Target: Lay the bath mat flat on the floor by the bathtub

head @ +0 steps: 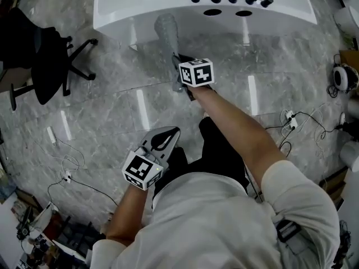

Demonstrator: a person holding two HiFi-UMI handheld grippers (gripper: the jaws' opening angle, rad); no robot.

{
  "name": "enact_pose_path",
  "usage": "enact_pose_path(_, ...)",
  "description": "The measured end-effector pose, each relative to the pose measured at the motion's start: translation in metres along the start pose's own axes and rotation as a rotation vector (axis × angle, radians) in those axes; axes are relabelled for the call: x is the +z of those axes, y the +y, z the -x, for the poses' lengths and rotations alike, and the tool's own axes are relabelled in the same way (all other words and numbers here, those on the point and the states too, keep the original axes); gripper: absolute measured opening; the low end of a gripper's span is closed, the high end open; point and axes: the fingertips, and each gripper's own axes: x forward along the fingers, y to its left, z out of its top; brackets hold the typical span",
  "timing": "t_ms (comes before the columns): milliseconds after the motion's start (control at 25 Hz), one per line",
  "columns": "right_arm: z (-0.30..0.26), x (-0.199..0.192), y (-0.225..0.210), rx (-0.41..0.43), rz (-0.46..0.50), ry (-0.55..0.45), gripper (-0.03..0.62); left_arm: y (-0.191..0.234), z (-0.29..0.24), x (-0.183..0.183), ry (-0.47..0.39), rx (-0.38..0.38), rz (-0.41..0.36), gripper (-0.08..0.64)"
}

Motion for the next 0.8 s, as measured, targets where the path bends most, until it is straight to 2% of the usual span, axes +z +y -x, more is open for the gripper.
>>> enact_pose_path(280,-0.014,-0.042,-0.191,-0.116,0.046,0.001,0.048,0.018,-0.127,-0.002,0.061,-0.1,0.043,0.018)
enact_pose_path(520,0.033,-0.078,-0.345,-0.276,0.101,0.046,0.048,0.007,-0.207,-0.011,0.133,-0.215,0.036,0.018)
enact_pose_path(800,0.081,-0.103,-0.487,-0.386,0.137,0.117,0.051,-0.003,-0.293,-0.013,0.214,-0.313,0.019,0.018)
